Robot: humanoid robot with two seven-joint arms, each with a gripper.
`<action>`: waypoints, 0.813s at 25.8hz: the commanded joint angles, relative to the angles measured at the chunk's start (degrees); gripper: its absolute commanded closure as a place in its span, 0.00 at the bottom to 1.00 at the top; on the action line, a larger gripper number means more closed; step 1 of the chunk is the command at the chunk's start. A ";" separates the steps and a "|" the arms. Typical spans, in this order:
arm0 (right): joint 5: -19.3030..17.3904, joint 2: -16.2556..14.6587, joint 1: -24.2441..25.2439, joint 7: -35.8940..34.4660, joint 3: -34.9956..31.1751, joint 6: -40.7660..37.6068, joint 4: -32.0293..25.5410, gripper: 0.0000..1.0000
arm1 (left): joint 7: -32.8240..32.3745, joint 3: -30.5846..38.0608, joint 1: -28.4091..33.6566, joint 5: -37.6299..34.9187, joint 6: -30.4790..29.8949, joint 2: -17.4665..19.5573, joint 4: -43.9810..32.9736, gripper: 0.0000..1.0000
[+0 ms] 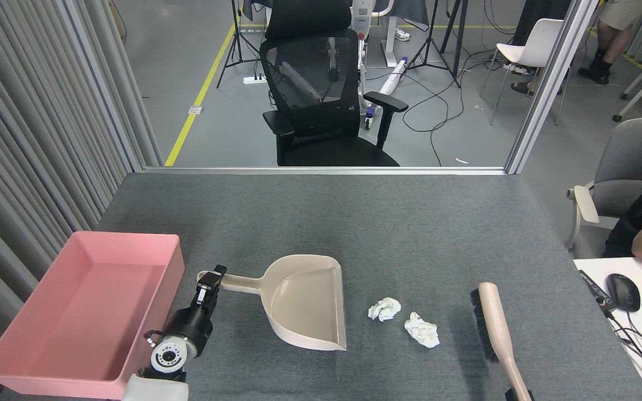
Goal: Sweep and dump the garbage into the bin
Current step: 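Sweep the paper balls into the dustpan with the right gripper's brush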
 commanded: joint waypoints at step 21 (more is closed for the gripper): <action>-0.03 2.89 -1.69 0.47 0.55 0.04 1.75 0.91 | 3.60 -0.55 7.84 -7.12 -11.35 -1.21 -4.96 0.82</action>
